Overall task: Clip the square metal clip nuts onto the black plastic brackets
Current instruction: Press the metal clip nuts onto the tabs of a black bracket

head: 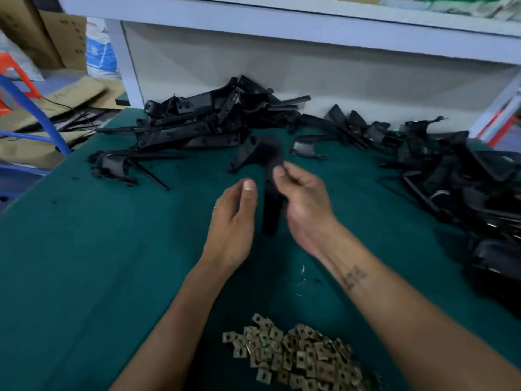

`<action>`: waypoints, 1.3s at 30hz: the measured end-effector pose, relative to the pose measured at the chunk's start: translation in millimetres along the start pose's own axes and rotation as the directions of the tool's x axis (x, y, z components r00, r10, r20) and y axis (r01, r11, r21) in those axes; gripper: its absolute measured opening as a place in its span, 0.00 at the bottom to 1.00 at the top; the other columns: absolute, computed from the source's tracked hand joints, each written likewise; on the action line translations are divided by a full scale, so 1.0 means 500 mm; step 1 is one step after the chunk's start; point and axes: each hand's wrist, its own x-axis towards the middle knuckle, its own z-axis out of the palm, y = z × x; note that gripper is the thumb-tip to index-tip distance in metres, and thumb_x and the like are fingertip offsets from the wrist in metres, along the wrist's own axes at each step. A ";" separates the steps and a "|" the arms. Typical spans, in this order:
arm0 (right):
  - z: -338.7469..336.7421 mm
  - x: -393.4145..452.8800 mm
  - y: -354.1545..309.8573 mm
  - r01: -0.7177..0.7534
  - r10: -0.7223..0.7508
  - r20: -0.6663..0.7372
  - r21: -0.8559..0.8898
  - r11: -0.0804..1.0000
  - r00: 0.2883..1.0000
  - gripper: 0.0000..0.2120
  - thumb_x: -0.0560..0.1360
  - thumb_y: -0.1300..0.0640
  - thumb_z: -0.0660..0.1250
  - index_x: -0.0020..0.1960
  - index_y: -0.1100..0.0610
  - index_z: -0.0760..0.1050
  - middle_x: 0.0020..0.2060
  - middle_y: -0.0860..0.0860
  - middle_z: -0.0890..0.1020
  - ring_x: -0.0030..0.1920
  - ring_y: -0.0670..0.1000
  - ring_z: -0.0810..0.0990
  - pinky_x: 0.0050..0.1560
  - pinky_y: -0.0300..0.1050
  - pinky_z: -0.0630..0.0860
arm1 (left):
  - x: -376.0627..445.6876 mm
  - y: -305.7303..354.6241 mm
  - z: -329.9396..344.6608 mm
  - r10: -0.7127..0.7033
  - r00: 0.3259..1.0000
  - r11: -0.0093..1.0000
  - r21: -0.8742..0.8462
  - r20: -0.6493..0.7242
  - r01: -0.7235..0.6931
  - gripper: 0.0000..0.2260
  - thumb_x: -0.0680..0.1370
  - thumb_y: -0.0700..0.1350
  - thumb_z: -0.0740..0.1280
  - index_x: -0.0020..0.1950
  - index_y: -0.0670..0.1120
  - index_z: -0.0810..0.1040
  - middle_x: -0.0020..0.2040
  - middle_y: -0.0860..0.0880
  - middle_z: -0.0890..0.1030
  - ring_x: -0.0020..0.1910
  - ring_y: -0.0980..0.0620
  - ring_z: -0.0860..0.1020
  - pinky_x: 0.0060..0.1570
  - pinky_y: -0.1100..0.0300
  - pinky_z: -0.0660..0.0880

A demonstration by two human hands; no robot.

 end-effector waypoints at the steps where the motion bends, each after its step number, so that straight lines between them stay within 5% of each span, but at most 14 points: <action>1: 0.004 -0.014 0.005 0.007 -0.007 -0.007 -0.009 1.000 1.000 0.08 0.82 0.66 0.65 0.55 0.60 0.82 0.46 0.49 0.86 0.47 0.44 0.83 0.56 0.38 0.78 | -0.006 0.013 0.004 0.004 1.000 1.000 -0.023 0.002 -0.004 0.13 0.84 0.60 0.51 0.51 0.59 0.74 0.45 0.66 0.79 0.47 0.74 0.74 0.47 0.77 0.69; 4: 0.018 -0.055 0.015 0.033 -0.030 0.032 -0.092 0.995 0.999 0.09 0.82 0.67 0.63 0.49 0.61 0.82 0.37 0.51 0.84 0.36 0.47 0.81 0.38 0.39 0.77 | -0.014 0.057 0.017 -0.050 0.994 0.974 -0.225 -0.095 0.028 0.20 0.82 0.64 0.51 0.52 0.56 0.79 0.45 0.69 0.81 0.46 0.72 0.78 0.42 0.77 0.72; 8: 0.031 -0.101 0.024 0.099 -0.078 0.194 -0.102 0.990 0.978 0.10 0.81 0.70 0.62 0.49 0.62 0.81 0.42 0.54 0.84 0.44 0.48 0.82 0.47 0.43 0.80 | -0.004 0.104 0.025 -0.157 0.957 0.952 -0.296 -0.245 0.081 0.16 0.84 0.58 0.57 0.52 0.51 0.79 0.43 0.54 0.83 0.44 0.59 0.81 0.47 0.59 0.77; 11: 0.010 -0.110 -0.006 0.098 -0.075 0.209 -0.103 0.990 0.975 0.13 0.77 0.72 0.61 0.52 0.63 0.82 0.44 0.60 0.85 0.45 0.52 0.82 0.48 0.47 0.79 | -0.004 0.107 0.011 0.131 0.957 0.970 0.231 -0.257 -0.071 0.10 0.83 0.53 0.55 0.51 0.51 0.73 0.44 0.55 0.77 0.45 0.53 0.75 0.45 0.52 0.72; 13: -0.027 -0.110 -0.034 0.009 -0.018 0.163 0.052 0.999 0.986 0.14 0.78 0.67 0.61 0.58 0.61 0.81 0.45 0.59 0.86 0.46 0.54 0.83 0.48 0.47 0.81 | -0.011 0.092 0.002 0.289 0.943 0.795 0.590 -0.165 -0.140 0.09 0.78 0.48 0.55 0.53 0.47 0.70 0.50 0.49 0.74 0.50 0.45 0.71 0.50 0.50 0.67; 15: -0.069 -0.116 -0.055 -0.070 0.045 0.199 0.119 0.990 0.979 0.18 0.81 0.54 0.57 0.63 0.60 0.79 0.49 0.59 0.85 0.48 0.56 0.83 0.49 0.52 0.81 | -0.024 0.084 0.001 0.305 0.952 0.635 0.749 -0.021 -0.187 0.14 0.73 0.45 0.54 0.58 0.44 0.68 0.52 0.46 0.69 0.52 0.44 0.67 0.56 0.48 0.64; 17: -0.100 -0.129 -0.056 -0.076 0.076 0.209 -0.010 0.997 0.975 0.26 0.81 0.43 0.55 0.64 0.62 0.77 0.51 0.61 0.84 0.49 0.59 0.83 0.48 0.55 0.79 | -0.036 0.079 0.007 0.277 0.954 0.503 0.828 0.116 -0.247 0.14 0.72 0.45 0.54 0.55 0.45 0.67 0.50 0.47 0.66 0.50 0.44 0.66 0.57 0.46 0.63; 19: -0.114 -0.139 -0.045 -0.033 0.062 0.175 -0.163 0.986 0.983 0.22 0.83 0.46 0.60 0.60 0.65 0.78 0.49 0.61 0.85 0.45 0.60 0.84 0.45 0.53 0.81 | -0.041 0.069 0.012 0.217 0.950 0.428 0.853 0.223 -0.298 0.10 0.72 0.47 0.52 0.51 0.46 0.66 0.47 0.48 0.65 0.49 0.44 0.66 0.56 0.45 0.62; 23: -0.128 -0.148 -0.019 0.036 0.006 0.131 -0.316 0.948 0.991 0.09 0.85 0.62 0.61 0.55 0.64 0.79 0.42 0.59 0.83 0.41 0.54 0.85 0.46 0.49 0.84 | -0.030 0.038 0.005 0.240 0.926 0.420 0.829 0.290 -0.369 0.10 0.76 0.53 0.51 0.48 0.49 0.66 0.45 0.50 0.65 0.49 0.46 0.66 0.57 0.44 0.61; 29: -0.122 -0.164 0.012 0.009 0.031 0.108 -0.355 0.935 0.994 0.11 0.84 0.58 0.61 0.54 0.61 0.81 0.48 0.62 0.85 0.50 0.60 0.84 0.57 0.58 0.81 | -0.031 0.013 0.005 0.300 0.900 0.408 0.811 0.316 -0.420 0.21 0.84 0.58 0.43 0.45 0.47 0.66 0.43 0.47 0.72 0.46 0.42 0.73 0.56 0.43 0.65; 31: -0.139 -0.177 0.022 -0.016 0.077 0.122 -0.440 0.898 0.989 0.11 0.83 0.56 0.62 0.54 0.56 0.83 0.50 0.58 0.85 0.52 0.57 0.84 0.56 0.53 0.80 | -0.034 0.004 0.006 0.296 0.889 0.435 0.778 0.350 -0.452 0.20 0.84 0.61 0.44 0.43 0.48 0.64 0.38 0.49 0.72 0.41 0.42 0.75 0.51 0.46 0.65; 35: -0.210 -0.234 0.016 -0.009 0.010 -0.001 -0.498 0.867 1.000 0.11 0.81 0.63 0.66 0.52 0.51 0.86 0.46 0.50 0.87 0.43 0.46 0.82 0.44 0.42 0.76 | -0.044 -0.010 0.029 0.273 0.854 0.336 0.787 0.443 -0.517 0.23 0.83 0.64 0.43 0.43 0.49 0.65 0.36 0.49 0.77 0.41 0.44 0.76 0.49 0.48 0.65; 39: -0.301 -0.343 -0.018 0.017 -0.029 -0.015 -0.507 0.861 0.999 0.08 0.75 0.60 0.75 0.50 0.49 0.86 0.44 0.50 0.84 0.42 0.49 0.79 0.46 0.40 0.73 | -0.045 -0.036 0.047 0.286 0.868 0.448 0.744 0.407 -0.496 0.23 0.82 0.65 0.44 0.40 0.51 0.64 0.35 0.53 0.71 0.42 0.46 0.76 0.50 0.48 0.67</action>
